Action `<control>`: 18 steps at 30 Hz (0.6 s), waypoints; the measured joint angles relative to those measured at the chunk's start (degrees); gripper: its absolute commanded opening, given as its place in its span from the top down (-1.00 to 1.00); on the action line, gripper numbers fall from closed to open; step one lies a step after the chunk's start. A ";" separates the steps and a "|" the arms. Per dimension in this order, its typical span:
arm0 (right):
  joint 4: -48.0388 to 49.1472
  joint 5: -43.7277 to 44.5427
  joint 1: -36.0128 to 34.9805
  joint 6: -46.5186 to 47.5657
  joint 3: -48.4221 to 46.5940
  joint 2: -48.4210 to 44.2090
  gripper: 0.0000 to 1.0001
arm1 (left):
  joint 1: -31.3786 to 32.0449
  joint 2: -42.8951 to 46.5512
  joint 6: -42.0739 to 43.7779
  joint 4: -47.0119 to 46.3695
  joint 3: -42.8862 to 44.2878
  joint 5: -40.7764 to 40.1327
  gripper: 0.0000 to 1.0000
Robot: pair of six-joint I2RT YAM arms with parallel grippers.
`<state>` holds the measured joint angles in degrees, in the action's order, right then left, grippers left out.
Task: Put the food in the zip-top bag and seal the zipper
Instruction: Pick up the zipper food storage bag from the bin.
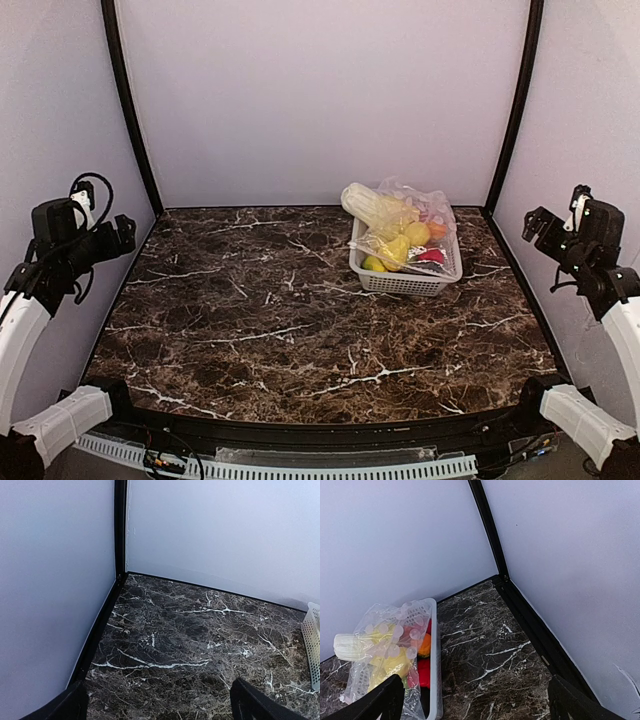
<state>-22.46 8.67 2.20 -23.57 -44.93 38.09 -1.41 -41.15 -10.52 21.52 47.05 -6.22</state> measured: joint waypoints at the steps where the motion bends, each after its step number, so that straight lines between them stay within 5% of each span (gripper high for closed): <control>1: -0.09 0.22 0.00 -0.09 0.13 0.11 -0.97 | 0.00 0.31 -0.02 -0.02 -0.02 0.02 -0.99; 18: 3.17 -8.66 0.00 3.52 3.28 -4.57 -0.84 | 0.02 1.53 2.54 -4.28 -2.69 3.67 -0.99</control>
<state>-19.29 0.01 2.20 -20.05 -41.65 33.52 -1.39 -39.62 -7.99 17.23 44.36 -2.55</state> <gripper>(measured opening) 0.956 0.996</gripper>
